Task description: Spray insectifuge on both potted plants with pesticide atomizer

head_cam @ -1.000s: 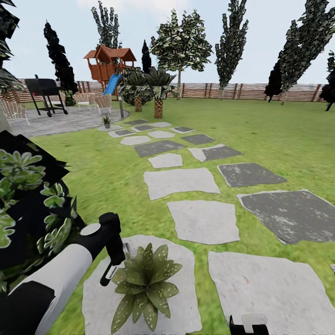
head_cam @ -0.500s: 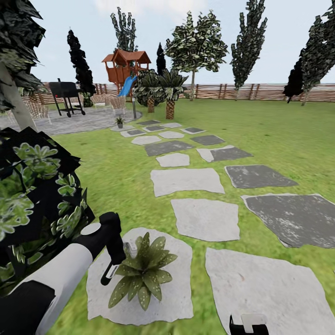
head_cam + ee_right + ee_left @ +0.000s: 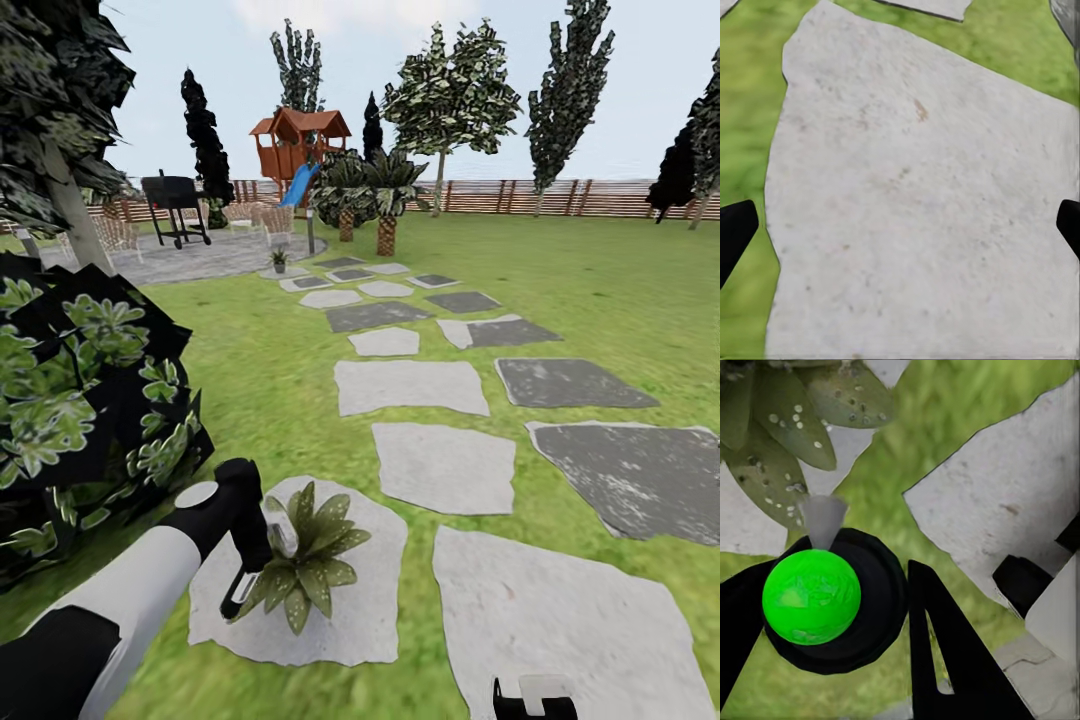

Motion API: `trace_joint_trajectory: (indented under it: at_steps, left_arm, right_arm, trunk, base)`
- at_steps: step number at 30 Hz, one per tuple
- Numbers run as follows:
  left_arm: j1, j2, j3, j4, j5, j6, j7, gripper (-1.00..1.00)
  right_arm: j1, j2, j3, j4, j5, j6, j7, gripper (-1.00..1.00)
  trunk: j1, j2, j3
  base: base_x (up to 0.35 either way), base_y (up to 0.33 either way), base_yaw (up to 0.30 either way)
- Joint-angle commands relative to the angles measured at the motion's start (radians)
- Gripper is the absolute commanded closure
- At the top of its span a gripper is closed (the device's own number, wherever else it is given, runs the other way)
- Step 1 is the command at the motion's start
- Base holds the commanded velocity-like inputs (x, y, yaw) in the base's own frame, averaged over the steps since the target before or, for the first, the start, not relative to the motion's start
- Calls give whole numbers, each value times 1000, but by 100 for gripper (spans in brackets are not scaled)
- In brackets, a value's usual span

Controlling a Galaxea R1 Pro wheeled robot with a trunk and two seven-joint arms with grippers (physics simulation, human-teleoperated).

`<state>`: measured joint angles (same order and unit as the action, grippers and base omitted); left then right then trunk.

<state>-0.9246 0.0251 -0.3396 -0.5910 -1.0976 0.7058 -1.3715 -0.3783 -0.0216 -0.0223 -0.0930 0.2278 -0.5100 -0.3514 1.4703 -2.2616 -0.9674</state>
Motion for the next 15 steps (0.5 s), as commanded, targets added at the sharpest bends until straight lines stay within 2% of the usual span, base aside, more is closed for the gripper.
trace_joint_trajectory:
  at_steps: [1, 4, 5, 7, 11, 12, 13, 15]
  left_arm:
    - [0, 1, -3, -1, 1, 10, -7, 100]
    - [4, 2, 14, -1, 42, 9, -5, 100]
    - [10, 2, 21, -1, 68, 7, -4, 100]
    - [22, 2, 26, -1, 98, 4, 4, 100]
    - [30, -1, 28, 0, 116, 3, 26, 100]
    - [34, -14, 30, 8, 134, 1, 30, 100]
    - [40, -16, 30, 7, 169, 0, 33, 100]
    - [42, -17, 30, 4, 192, 0, 41, 100]
  right_arm:
    - [-1, 0, -3, 1, 10, -1, -6, -100]
    - [-1, 0, -4, 1, 10, -1, -6, -100]
    - [-1, 0, -4, 1, 10, -1, -6, -100]
    - [-1, 0, -4, 1, 10, -1, -6, -100]
    - [-1, 0, -4, 0, 10, -1, -6, -100]
    - [-1, 0, -4, 1, 10, -1, -6, -100]
    - [-1, 0, -4, 1, 10, -1, -6, -100]
    - [-1, 0, -4, 1, 10, -1, -6, -100]
  trunk:
    - [-1, 0, -1]
    - [-1, 0, -1]
    - [-1, 0, -1]
    - [-1, 0, -1]
    - [-1, 0, -1]
    - [-1, 0, -1]
    - [-1, 0, -1]
    - [-1, 0, -1]
  base:
    - [-242, -199, 2]
    - [-246, -197, 1]
    - [-248, -197, 0]
    - [-252, -196, 0]
    - [-260, -196, 0]
    - [-263, -196, 0]
    - [-263, -196, 0]
    - [-263, -196, 0]
